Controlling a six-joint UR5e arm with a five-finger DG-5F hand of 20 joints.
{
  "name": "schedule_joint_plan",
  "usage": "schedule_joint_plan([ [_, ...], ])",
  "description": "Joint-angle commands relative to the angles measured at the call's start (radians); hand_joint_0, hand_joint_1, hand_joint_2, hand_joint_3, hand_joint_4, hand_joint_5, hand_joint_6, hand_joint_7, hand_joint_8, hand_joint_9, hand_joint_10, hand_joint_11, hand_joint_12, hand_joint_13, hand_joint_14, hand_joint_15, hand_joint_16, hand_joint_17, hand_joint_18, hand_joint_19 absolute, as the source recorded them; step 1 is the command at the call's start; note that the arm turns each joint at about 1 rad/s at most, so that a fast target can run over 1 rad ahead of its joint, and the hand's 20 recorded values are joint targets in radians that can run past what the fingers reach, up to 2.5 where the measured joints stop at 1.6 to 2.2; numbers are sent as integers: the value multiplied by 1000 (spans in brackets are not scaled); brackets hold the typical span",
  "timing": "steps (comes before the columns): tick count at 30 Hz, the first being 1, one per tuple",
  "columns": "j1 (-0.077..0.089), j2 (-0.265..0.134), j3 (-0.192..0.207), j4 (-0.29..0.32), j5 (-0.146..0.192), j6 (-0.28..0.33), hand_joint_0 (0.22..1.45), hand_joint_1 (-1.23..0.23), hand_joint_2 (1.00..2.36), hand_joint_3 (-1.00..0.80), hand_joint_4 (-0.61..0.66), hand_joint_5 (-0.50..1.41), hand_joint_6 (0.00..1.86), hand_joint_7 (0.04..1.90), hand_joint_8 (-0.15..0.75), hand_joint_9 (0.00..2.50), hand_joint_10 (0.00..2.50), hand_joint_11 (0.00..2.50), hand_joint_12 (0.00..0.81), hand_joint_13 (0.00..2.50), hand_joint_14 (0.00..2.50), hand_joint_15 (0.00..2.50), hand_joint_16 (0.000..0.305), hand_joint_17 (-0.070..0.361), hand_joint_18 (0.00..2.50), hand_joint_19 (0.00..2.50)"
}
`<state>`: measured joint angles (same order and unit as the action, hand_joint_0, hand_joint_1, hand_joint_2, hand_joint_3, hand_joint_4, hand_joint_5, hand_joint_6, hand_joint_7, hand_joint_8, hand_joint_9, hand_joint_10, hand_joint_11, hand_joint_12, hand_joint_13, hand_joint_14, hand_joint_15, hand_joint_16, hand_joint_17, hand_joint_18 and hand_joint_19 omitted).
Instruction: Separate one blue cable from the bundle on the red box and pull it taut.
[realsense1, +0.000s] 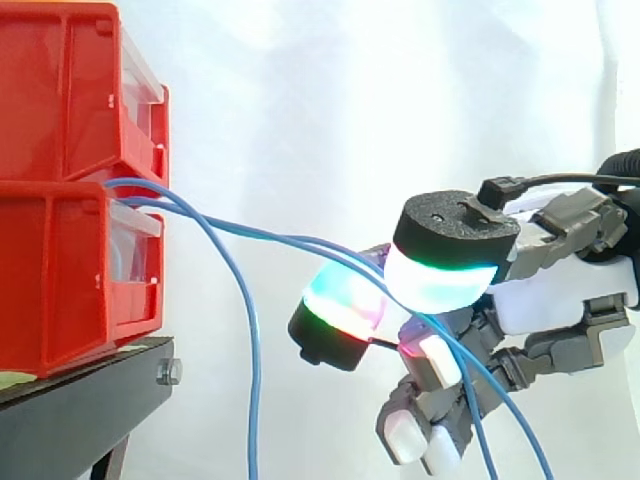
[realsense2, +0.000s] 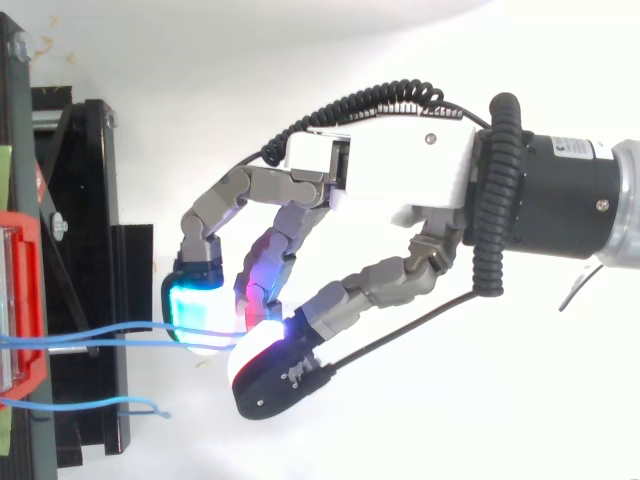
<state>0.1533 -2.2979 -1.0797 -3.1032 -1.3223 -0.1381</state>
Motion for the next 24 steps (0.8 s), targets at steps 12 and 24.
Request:
schedule_joint_plan([
  [12, 0, 0, 1, 0, 0, 0, 582, -695, 1000, -500, 14, -106, 887, 931, 196, 1222, 20, 584, 311, 910, 21, 466, 40, 90, 771, 551],
  [24, 0, 3, 3, 0, 0, 2, 729, -906, 1014, -330, -170, -133, 936, 957, 199, 1160, 18, 581, 308, 917, 21, 448, 38, 86, 798, 497],
])
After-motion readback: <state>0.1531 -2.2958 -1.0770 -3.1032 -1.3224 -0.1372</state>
